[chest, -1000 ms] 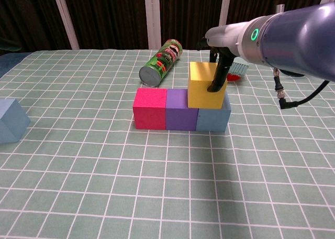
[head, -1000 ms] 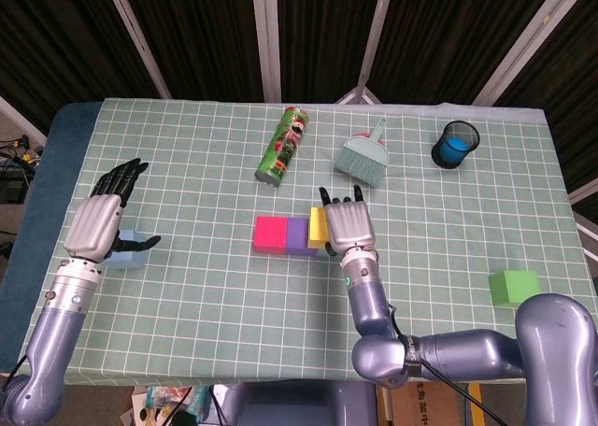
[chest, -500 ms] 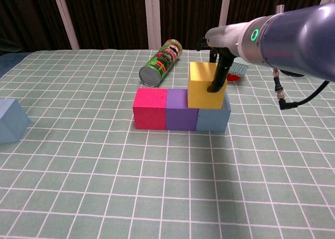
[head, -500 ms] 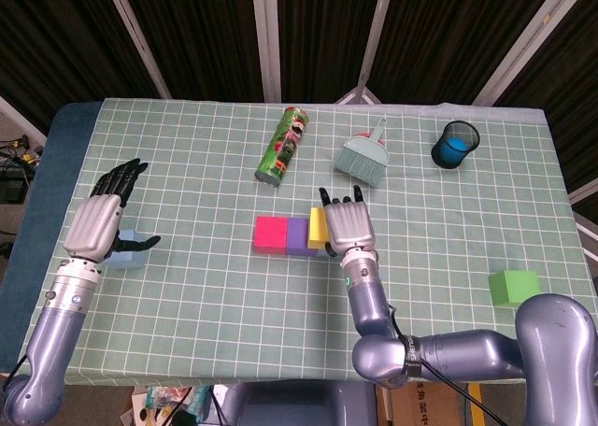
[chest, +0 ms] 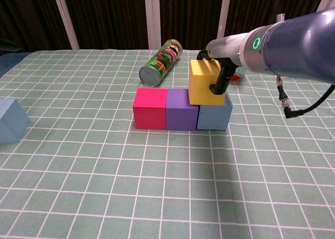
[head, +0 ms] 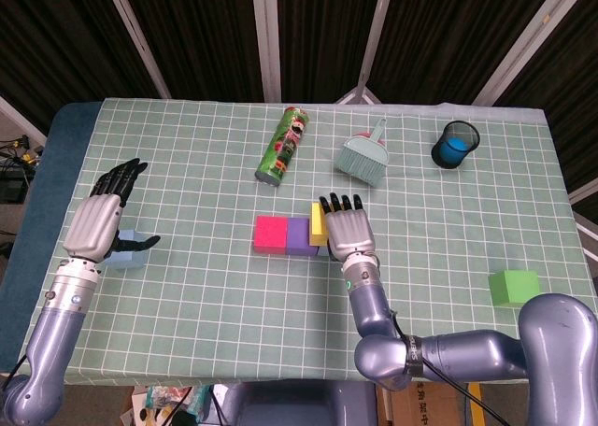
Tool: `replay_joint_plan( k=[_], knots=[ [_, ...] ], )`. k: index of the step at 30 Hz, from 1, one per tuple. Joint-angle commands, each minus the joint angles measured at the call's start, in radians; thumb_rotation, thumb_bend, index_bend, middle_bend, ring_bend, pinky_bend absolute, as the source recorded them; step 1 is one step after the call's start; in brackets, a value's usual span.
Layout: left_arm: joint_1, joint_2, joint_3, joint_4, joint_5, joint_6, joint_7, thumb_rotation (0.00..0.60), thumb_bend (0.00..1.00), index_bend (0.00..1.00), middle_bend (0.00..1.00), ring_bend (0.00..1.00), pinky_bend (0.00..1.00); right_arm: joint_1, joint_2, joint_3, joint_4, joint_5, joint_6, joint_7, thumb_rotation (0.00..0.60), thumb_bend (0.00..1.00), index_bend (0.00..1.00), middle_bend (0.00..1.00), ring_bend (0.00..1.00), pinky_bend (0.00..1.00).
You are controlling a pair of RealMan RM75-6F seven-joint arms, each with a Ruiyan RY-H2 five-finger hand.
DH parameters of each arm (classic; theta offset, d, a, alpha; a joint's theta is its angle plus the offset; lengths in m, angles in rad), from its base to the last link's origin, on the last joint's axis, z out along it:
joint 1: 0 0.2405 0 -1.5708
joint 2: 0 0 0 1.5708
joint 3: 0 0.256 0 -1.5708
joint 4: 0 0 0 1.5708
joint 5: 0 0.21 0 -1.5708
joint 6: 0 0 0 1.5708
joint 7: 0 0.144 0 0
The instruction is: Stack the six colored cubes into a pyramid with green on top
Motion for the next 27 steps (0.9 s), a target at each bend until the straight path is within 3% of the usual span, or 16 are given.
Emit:
replay_joint_plan(
  k=[1, 17, 27],
  knots=[
    [0.000, 0.000, 0.000, 0.000, 0.001, 0.001, 0.000, 0.600, 0.09, 0.00, 0.00, 0.01, 0.07, 0.000, 0.002, 0.000, -0.004, -0.002, 0.000, 0.003, 0.600, 0.27, 0.00, 0.00, 0.00, 0.00],
    [0.001, 0.001, -0.001, -0.002, 0.006, 0.005, -0.002, 0.600, 0.09, 0.00, 0.00, 0.02, 0.07, 0.001, 0.017, -0.013, -0.077, -0.006, 0.030, 0.002, 0.600, 0.25, 0.00, 0.00, 0.00, 0.00],
    [0.000, -0.001, 0.004, -0.001, 0.007, 0.002, 0.004, 0.600, 0.09, 0.00, 0.00, 0.01, 0.07, -0.028, 0.050, -0.040, -0.118, -0.065, 0.064, 0.029, 0.600, 0.25, 0.00, 0.00, 0.00, 0.00]
  ],
)
